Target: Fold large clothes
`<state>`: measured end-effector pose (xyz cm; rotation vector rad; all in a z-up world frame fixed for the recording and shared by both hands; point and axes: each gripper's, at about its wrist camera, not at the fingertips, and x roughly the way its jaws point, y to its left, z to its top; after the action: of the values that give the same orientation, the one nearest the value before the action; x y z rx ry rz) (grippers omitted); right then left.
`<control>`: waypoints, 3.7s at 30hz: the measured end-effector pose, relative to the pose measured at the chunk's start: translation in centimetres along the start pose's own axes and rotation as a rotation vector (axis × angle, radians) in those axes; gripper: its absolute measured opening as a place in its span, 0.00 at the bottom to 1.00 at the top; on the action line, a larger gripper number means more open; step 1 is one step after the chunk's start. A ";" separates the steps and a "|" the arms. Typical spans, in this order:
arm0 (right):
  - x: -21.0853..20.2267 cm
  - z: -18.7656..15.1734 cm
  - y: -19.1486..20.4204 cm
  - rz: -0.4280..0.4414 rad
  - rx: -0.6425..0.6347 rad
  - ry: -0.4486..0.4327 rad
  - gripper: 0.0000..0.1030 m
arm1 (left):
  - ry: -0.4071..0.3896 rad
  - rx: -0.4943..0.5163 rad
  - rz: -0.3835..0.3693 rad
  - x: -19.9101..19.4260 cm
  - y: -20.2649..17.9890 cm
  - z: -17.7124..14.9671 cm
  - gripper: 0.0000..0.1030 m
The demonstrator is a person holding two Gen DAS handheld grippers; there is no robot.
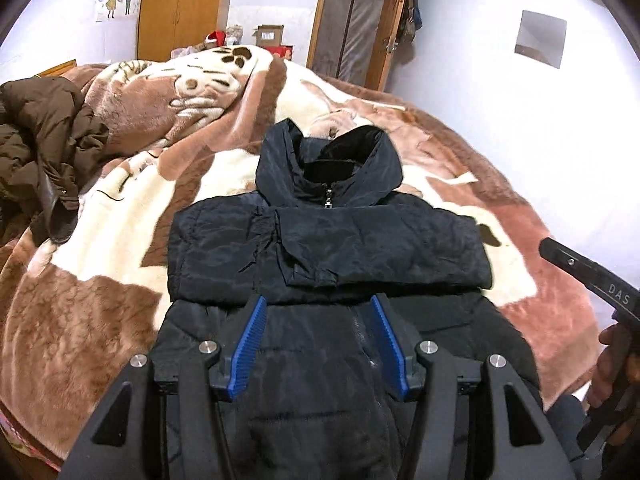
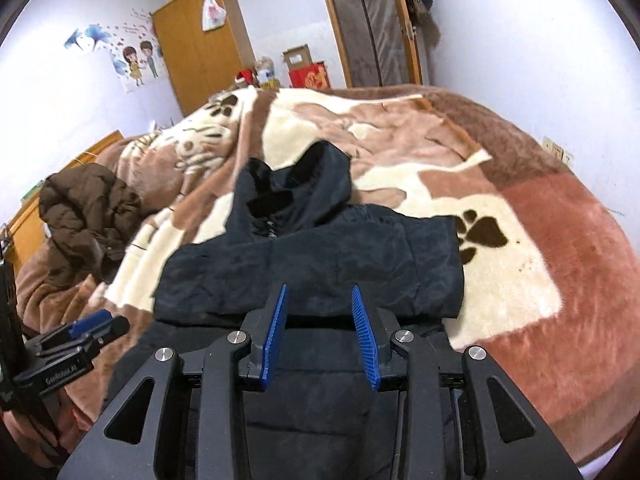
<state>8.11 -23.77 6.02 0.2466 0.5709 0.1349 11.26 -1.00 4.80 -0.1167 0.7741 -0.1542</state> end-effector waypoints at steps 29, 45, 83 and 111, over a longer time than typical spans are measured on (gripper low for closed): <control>5.2 2.3 2.7 0.082 -0.151 0.049 0.45 | 0.036 0.003 -0.010 0.9 1.8 2.1 0.55; 23.5 12.1 -4.1 0.045 -0.015 0.222 0.45 | 0.075 -0.046 0.001 19.1 6.0 16.6 0.55; 15.5 4.2 -4.7 0.223 0.029 0.230 0.08 | 0.038 -0.175 -0.063 16.1 9.1 7.9 0.04; 19.6 -3.1 -1.0 0.184 -0.066 0.444 0.35 | 0.214 -0.016 -0.138 17.1 2.2 0.9 0.05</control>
<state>22.80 -20.30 -6.91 0.2050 0.9830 0.3923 24.13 -1.94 -6.65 -0.1711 0.9812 -0.2944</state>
